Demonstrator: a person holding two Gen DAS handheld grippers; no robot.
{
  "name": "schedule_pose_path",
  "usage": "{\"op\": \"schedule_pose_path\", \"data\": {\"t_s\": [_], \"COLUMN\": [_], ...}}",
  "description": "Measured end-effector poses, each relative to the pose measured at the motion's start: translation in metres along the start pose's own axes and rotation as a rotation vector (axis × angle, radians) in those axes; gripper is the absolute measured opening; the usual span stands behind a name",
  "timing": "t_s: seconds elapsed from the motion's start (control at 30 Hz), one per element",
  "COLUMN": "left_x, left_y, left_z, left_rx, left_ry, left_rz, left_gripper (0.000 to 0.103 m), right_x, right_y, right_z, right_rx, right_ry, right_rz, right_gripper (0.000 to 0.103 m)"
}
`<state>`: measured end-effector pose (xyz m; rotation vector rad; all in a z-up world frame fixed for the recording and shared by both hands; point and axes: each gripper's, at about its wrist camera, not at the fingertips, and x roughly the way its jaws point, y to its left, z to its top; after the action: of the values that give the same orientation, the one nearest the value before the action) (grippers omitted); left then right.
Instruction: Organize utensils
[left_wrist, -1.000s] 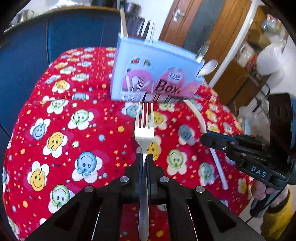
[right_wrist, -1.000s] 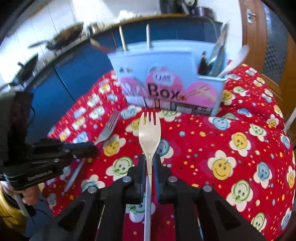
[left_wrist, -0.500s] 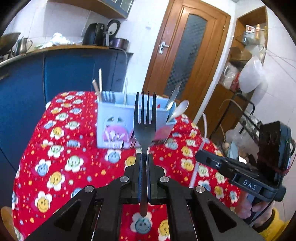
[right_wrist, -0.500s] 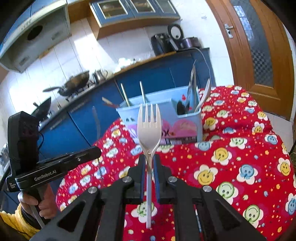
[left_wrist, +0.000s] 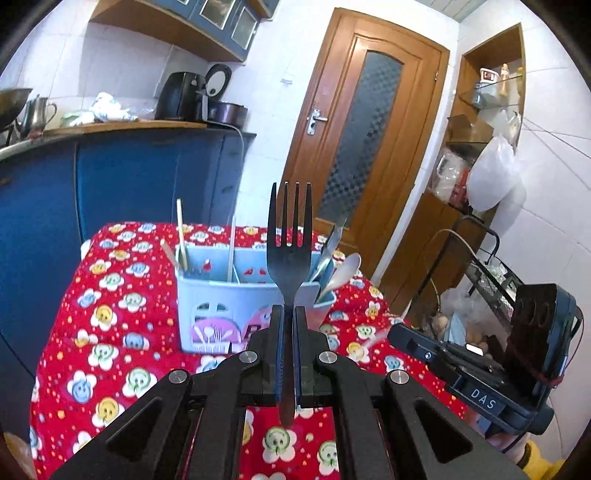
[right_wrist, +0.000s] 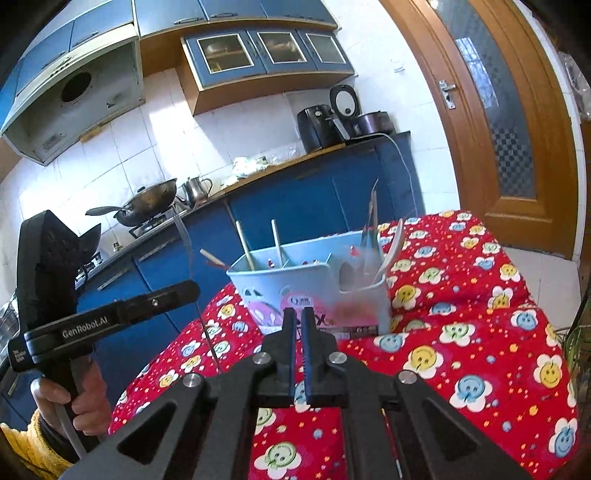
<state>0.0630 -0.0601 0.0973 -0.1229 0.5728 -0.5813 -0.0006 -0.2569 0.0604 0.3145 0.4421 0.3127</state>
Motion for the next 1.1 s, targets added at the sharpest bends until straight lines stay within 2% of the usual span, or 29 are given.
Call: {"op": "schedule_pose_path", "data": {"t_s": [0.23, 0.47, 0.67, 0.87, 1.1], "left_x": [0.002, 0.004, 0.015, 0.033, 0.062], "left_y": [-0.005, -0.007, 0.004, 0.018, 0.035], "left_z": [0.018, 0.052, 0.073, 0.076, 0.067], "left_rx": [0.033, 0.068, 0.04, 0.03, 0.008], "left_ry": [-0.04, -0.143, -0.223, -0.283, -0.229], "left_rz": [0.037, 0.102, 0.164, 0.219, 0.251], "left_gripper": [0.004, 0.004, 0.004, 0.004, 0.004], "right_x": [-0.003, 0.0, 0.004, 0.011, 0.018], "right_y": [-0.014, -0.03, -0.033, -0.039, -0.045], "right_z": [0.001, -0.004, -0.008, -0.011, -0.014], "right_rx": [0.03, 0.066, 0.067, 0.07, 0.083], "right_ry": [-0.002, 0.026, 0.046, 0.068, 0.096], "right_rz": [-0.017, -0.044, -0.047, -0.058, -0.077], "right_gripper": [0.004, 0.004, 0.005, 0.005, 0.005]}}
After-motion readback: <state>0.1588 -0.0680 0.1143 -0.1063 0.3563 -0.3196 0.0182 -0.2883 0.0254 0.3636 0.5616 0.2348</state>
